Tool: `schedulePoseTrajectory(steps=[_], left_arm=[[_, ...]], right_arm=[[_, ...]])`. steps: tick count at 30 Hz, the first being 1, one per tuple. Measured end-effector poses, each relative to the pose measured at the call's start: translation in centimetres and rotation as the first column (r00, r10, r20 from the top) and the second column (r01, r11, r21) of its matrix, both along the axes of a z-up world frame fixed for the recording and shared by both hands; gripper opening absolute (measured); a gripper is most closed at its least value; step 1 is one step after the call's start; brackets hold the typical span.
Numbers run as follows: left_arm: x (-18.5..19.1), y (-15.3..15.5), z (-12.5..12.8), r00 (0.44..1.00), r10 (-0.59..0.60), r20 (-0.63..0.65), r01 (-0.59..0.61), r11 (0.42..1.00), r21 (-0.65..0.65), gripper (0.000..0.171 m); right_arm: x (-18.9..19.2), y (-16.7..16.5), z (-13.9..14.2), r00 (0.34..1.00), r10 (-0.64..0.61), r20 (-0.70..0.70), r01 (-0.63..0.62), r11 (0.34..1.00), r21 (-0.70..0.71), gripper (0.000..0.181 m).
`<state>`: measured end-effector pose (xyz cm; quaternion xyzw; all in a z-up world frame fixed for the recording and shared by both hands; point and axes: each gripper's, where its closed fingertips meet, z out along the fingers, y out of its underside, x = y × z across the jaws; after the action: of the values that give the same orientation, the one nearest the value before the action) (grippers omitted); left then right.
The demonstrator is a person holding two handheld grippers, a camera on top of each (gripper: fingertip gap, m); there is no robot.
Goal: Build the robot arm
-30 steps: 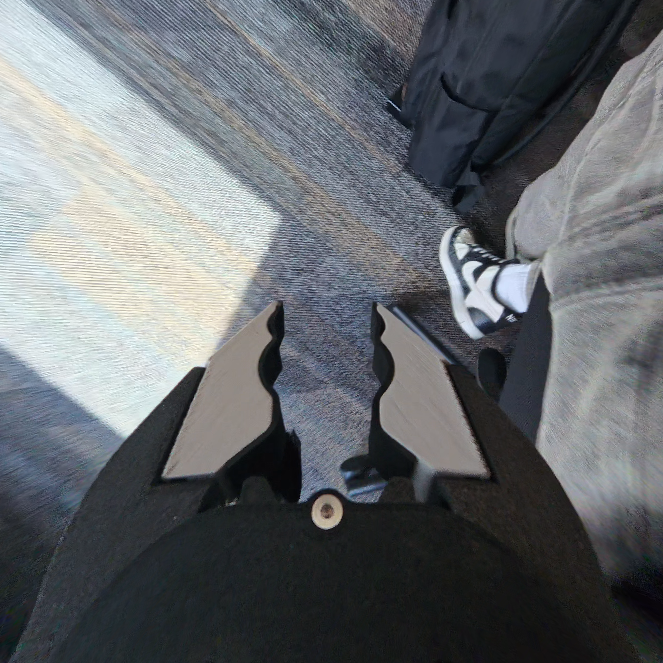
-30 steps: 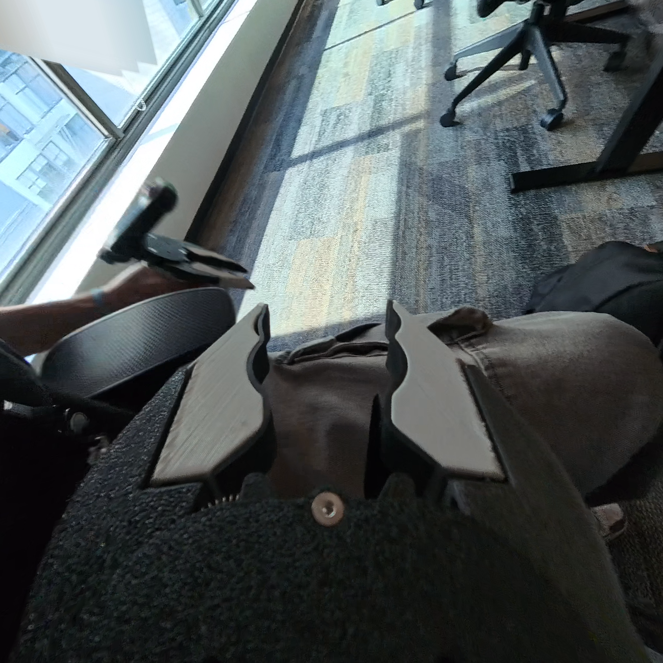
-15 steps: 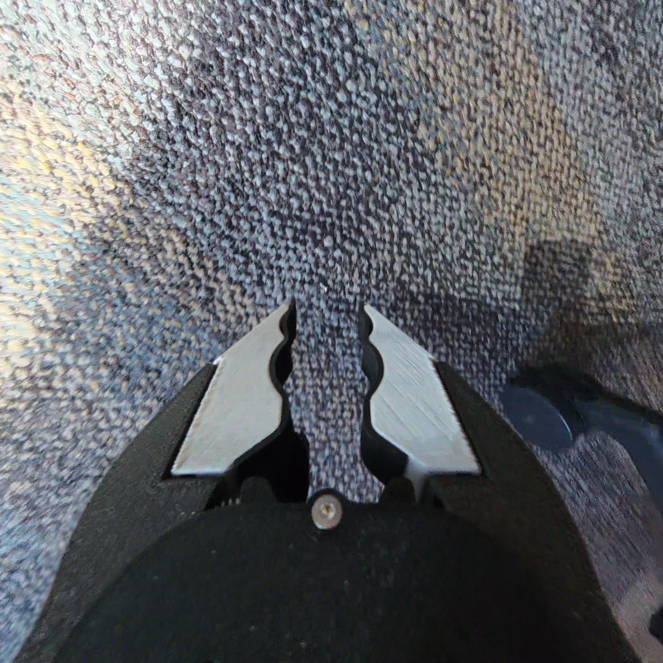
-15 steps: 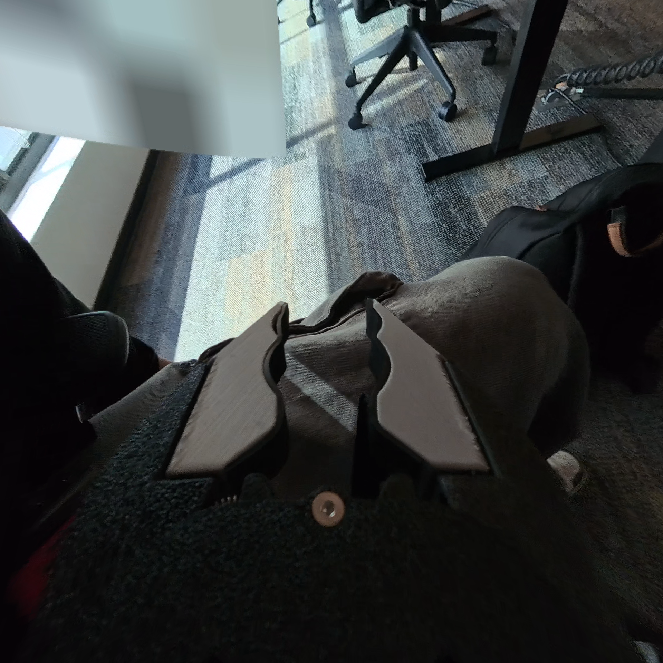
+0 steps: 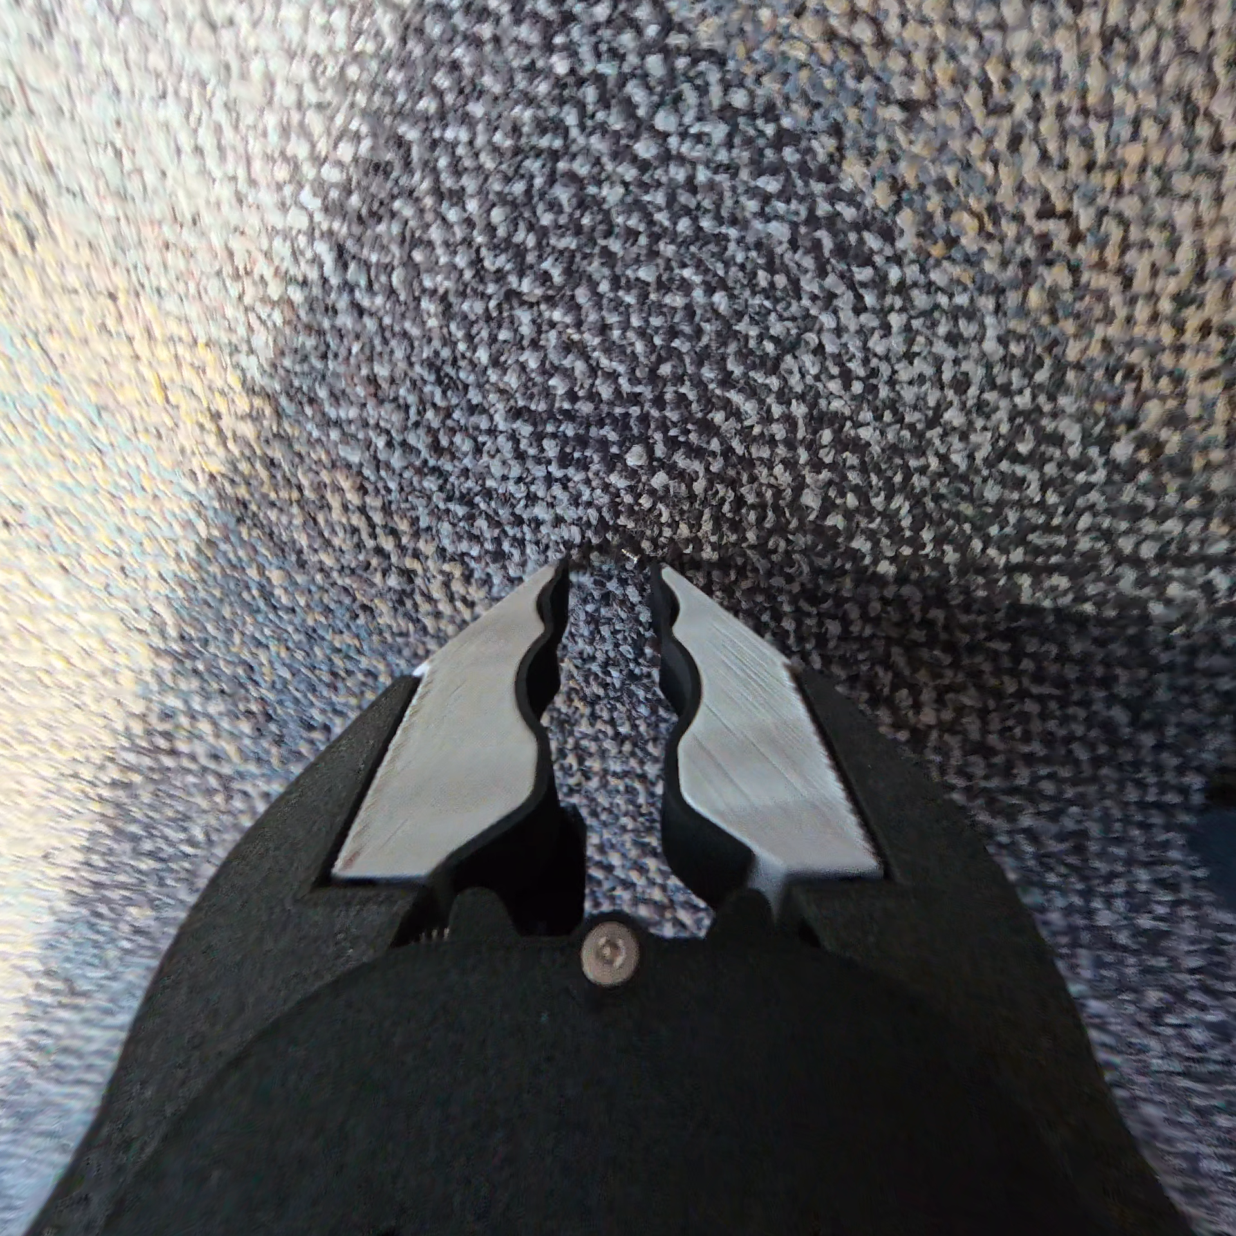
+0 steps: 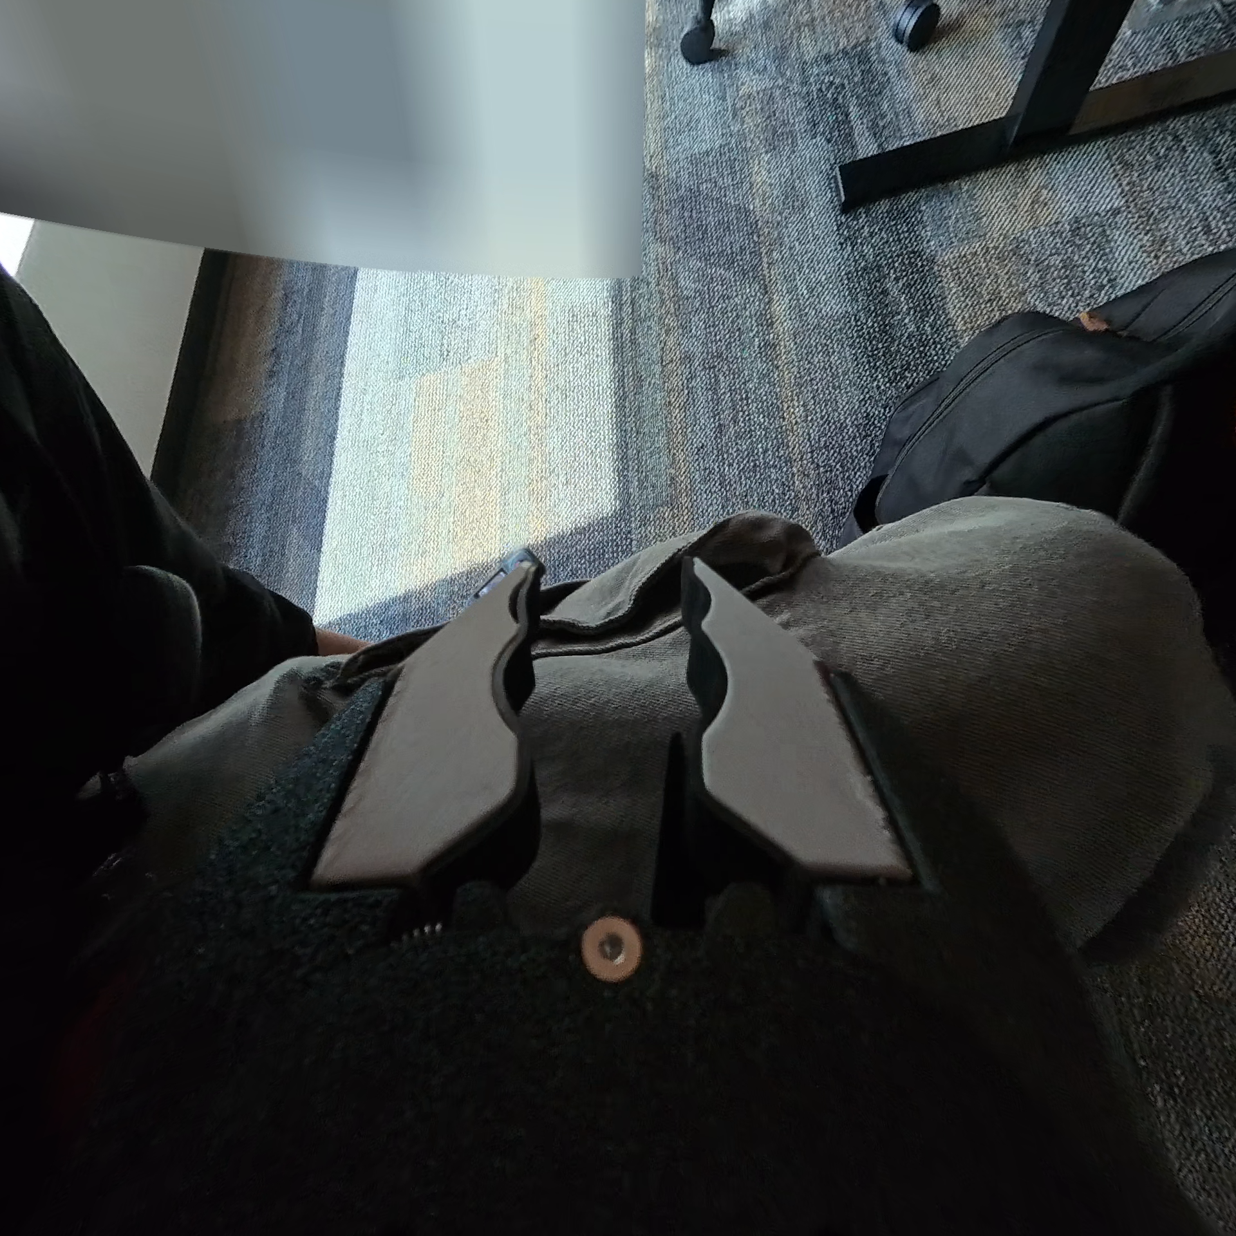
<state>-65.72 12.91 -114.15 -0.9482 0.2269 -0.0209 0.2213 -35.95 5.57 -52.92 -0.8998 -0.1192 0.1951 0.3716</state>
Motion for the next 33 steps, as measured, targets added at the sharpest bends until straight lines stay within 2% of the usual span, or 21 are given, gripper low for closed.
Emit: schedulePoseTrajectory(steps=[4, 6, 9, 13, 17, 24, 26, 28, 30, 33], left_arm=[[0.4, 0.2, 0.1, 0.984, -0.15, -0.092, 0.154, 0.987, 0.045, 0.022], [1.1, -0.3, -0.1, 0.967, -0.242, -0.083, 0.245, 0.969, 0.027, 0.006], [1.3, -0.4, -0.2, 0.919, -0.374, -0.126, 0.381, 0.924, 0.036, 0.0], [1.3, -0.4, -0.2, 0.92, -0.388, -0.059, 0.389, 0.921, 0.004, 0.001], [1.3, -0.4, -0.1, 0.921, -0.385, -0.061, 0.385, 0.923, -0.018, 0.0], [1.1, -0.2, 1.9, 0.926, -0.376, -0.035, 0.377, 0.926, 0.01, 0.0], [1.4, 0.3, 3.5, 0.932, -0.362, -0.018, 0.363, 0.931, 0.043, 0.0], [2.4, 1.4, 6.4, 0.934, -0.356, 0.008, 0.354, 0.93, 0.099, 0.0], [4.2, 3.1, 10.8, 0.929, -0.368, 0.05, 0.353, 0.917, 0.186, 0.0], [7.6, 6.2, 20.1, 0.901, -0.419, 0.114, 0.36, 0.867, 0.343, 0.0]], right_arm=[[0.4, -0.4, -0.1, 1.0, -0.014, -0.005, 0.014, 1.0, -0.012, 0.04], [0.6, -0.5, 0.1, 1.0, -0.022, -0.009, 0.022, 1.0, -0.02, 0.04], [0.9, -0.6, 0.3, 1.0, -0.021, 0.006, 0.021, 1.0, -0.015, 0.04], [0.7, -0.8, 0.2, 1.0, -0.015, 0.003, 0.015, 1.0, -0.028, 0.039], [0.4, -0.9, 0.0, 1.0, 0.002, 0.007, -0.002, 0.999, -0.039, 0.038], [0.8, -0.7, 0.5, 1.0, 0.007, 0.029, -0.006, 1.0, -0.031, 0.036], [1.0, -0.6, 0.9, 0.999, 0.002, 0.034, -0.001, 1.0, -0.02, 0.036], [1.2, -0.7, 1.4, 0.999, -0.007, 0.037, 0.007, 1.0, 0.0, 0.036], [1.2, -0.8, 2.0, 0.999, -0.013, 0.033, 0.012, 1.0, 0.022, 0.036], [1.4, -1.1, 3.1, 1.0, -0.02, 0.021, 0.019, 0.998, 0.068, 0.035]])
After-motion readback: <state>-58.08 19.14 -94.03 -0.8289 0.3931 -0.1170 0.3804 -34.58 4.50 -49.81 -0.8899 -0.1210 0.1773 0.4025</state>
